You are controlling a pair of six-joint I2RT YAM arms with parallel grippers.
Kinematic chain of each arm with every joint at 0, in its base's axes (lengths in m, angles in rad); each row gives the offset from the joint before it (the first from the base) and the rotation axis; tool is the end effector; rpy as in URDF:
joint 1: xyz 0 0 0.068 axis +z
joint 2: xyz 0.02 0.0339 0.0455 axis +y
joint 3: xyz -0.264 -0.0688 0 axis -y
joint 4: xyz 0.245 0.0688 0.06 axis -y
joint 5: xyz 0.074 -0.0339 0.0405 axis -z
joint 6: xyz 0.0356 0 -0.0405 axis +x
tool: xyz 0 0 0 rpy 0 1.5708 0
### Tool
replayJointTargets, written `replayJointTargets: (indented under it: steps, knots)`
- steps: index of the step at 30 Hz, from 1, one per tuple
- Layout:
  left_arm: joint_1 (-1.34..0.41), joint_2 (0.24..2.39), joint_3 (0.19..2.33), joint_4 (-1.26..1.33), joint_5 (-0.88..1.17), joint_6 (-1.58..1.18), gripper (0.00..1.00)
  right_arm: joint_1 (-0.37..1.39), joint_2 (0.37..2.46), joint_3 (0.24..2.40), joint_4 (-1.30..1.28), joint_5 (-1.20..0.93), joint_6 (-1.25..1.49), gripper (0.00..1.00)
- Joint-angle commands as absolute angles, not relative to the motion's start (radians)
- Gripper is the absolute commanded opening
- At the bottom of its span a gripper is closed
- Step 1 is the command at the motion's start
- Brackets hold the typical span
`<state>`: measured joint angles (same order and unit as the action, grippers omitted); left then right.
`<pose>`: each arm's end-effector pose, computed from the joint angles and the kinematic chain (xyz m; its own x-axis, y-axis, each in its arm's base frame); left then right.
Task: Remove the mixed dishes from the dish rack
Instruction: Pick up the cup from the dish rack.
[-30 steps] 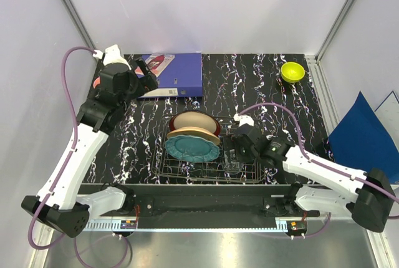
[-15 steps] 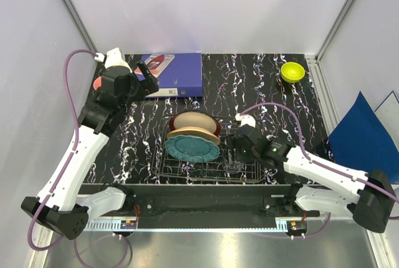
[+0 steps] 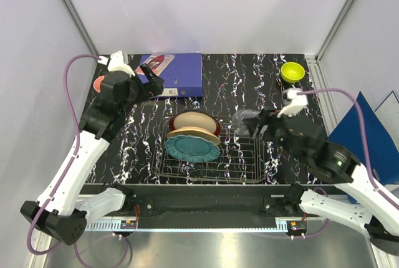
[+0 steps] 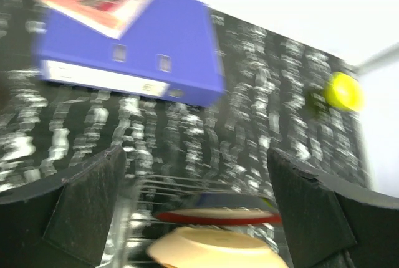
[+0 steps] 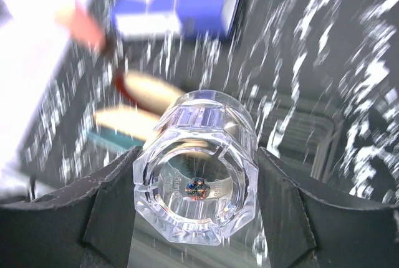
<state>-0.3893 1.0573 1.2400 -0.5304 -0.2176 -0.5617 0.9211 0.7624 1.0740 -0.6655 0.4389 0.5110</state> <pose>0.2089 -0.0774 0.4099 -0.3642 -0.4127 -0.8349 -0.0132 0.8986 -0.4385 0.0989 0.1051 0.3912 -0.4174 0.1823 -0.8902 -0.3159 0.8895 0.3303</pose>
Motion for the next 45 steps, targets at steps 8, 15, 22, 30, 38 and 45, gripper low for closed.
replayJointTargets:
  steps: [8,15,22,30,38,45]
  knots:
    - [-0.393,1.009,1.086,0.09,0.515,-0.761,0.99,0.767,0.738,0.937,-0.033,0.304,0.606,0.0]
    - [-0.393,1.035,1.039,0.314,0.603,-0.857,0.99,0.431,0.914,0.839,0.403,-0.271,0.989,0.0]
    - [-0.396,1.081,0.989,0.463,0.676,-0.92,0.99,0.42,1.15,0.862,0.736,-0.456,1.156,0.0]
    - [-0.405,1.172,1.003,0.479,0.678,-0.927,0.99,0.42,1.223,0.89,0.791,-0.488,1.149,0.0]
    - [-0.468,1.256,1.032,0.557,0.707,-0.95,0.99,0.426,1.334,0.93,0.839,-0.535,1.173,0.0]
    - [-0.491,1.252,1.052,0.528,0.703,-0.91,0.83,0.434,1.379,0.922,0.861,-0.546,1.181,0.0]
